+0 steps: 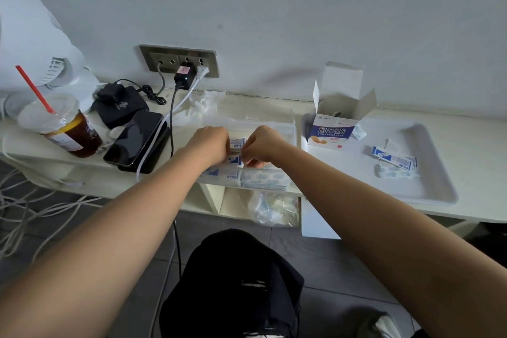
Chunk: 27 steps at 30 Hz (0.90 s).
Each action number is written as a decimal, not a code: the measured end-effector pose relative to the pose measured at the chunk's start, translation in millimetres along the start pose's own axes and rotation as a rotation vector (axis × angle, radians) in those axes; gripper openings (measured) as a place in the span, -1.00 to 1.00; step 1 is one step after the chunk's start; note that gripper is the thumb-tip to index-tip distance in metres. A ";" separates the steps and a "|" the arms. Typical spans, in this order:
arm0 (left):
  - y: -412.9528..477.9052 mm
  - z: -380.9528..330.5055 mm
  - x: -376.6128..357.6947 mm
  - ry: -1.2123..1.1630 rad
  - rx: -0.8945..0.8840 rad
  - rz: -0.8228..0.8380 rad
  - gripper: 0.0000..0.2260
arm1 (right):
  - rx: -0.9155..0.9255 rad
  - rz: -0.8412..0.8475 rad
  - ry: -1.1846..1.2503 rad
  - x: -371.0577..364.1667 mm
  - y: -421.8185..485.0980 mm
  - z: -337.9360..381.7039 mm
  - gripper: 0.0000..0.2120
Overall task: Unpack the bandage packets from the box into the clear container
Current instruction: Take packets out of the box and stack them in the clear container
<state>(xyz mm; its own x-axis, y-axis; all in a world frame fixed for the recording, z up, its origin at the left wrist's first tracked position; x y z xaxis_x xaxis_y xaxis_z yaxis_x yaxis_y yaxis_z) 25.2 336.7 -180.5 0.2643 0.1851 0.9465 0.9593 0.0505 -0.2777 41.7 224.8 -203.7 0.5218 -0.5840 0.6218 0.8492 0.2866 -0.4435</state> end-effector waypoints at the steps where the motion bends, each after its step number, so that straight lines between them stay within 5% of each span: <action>1: 0.5 0.5 1.4 -0.010 0.005 -0.004 -0.85 | 0.021 0.007 0.019 2.5 -3.2 2.2 -0.84; 5: -2.1 -7.9 19.6 -0.039 -0.020 -0.089 -0.90 | 0.133 -0.016 0.104 25.3 -21.4 11.9 -0.89; 13: -30.8 -108.4 72.9 -0.304 -0.226 -0.442 -0.82 | 0.221 -0.396 0.131 133.2 -79.0 -39.1 -0.87; 20: -39.1 -250.4 22.6 -0.374 -0.527 -0.218 -0.86 | -0.061 -0.519 0.035 186.6 -108.4 -176.8 -0.89; 27: 2.1 -300.0 -37.2 -0.281 -0.479 -0.136 -0.78 | -0.128 -0.591 -0.092 205.0 -110.0 -246.4 -0.77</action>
<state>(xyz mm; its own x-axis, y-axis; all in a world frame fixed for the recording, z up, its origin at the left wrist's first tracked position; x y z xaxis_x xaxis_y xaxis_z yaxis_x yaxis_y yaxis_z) 47.1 35.5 -167.1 0.1616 0.4656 0.8701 0.9381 -0.3461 0.0110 35.4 -113.6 -186.5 -0.0248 -0.5468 0.8369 0.9837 -0.1624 -0.0769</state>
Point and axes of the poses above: each hand's wrist, its own y-axis towards the middle knuckle, its own x-axis out of the back of the hand, z = x × y, the point moved 9 cm from there along y, towards the middle knuckle, and after that the axes turned 2 degrees about -y, right-handed, at the moved point
